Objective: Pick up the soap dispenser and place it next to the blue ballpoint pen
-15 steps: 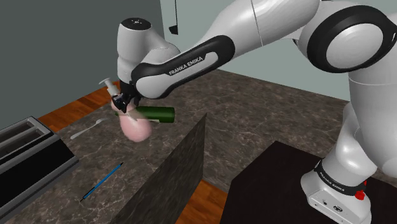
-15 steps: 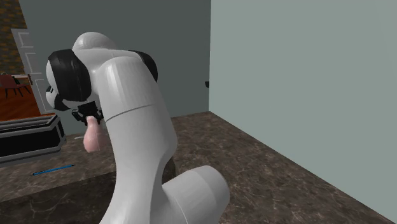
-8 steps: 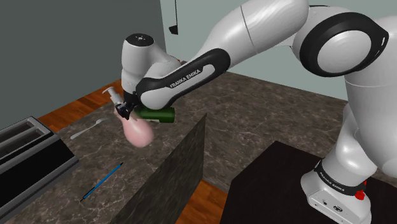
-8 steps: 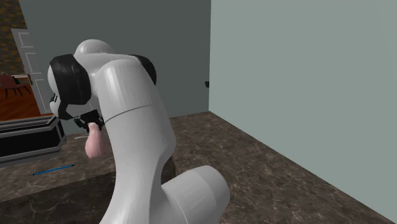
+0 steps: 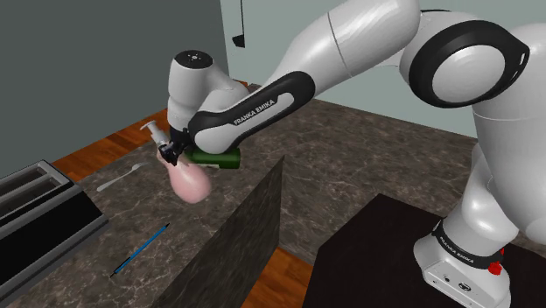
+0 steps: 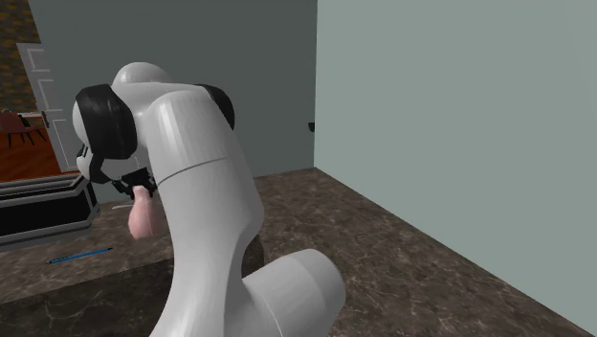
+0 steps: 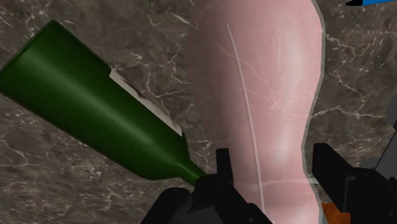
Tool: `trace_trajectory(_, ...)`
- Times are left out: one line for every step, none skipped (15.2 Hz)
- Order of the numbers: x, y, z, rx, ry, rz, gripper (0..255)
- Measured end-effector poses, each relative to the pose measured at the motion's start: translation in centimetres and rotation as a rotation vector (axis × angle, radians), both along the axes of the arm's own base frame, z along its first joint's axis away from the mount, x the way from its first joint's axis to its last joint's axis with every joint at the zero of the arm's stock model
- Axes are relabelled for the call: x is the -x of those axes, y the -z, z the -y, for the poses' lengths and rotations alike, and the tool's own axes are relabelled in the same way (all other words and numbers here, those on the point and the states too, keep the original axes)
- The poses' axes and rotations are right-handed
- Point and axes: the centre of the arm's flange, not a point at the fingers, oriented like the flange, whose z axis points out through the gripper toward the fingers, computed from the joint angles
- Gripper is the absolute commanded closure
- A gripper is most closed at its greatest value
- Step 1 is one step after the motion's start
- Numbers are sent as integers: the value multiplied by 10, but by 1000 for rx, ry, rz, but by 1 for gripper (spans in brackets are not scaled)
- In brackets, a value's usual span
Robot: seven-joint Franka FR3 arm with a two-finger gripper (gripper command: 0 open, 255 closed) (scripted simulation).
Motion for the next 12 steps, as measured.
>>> trace_trajectory(0,0,0,0,0,0,255)
trace_trajectory(0,0,0,0,0,1,0)
trace_trajectory(1,3,-1,4,0,-6,0)
trace_trajectory(2,5,-2,6,-1,-9,0)
trace_trajectory(2,6,-2,7,-1,-11,0)
trace_trajectory(2,6,-2,8,-1,-12,0)
trace_trajectory(2,6,-2,8,-1,-12,0)
trace_trajectory(2,7,-1,8,-1,-12,0)
trace_trajectory(5,1,1,9,-1,-13,0)
trace_trajectory(8,-8,2,8,-1,-13,0)
trace_trajectory(13,-17,4,8,-1,-13,0)
trace_trajectory(17,-27,6,8,-1,-13,0)
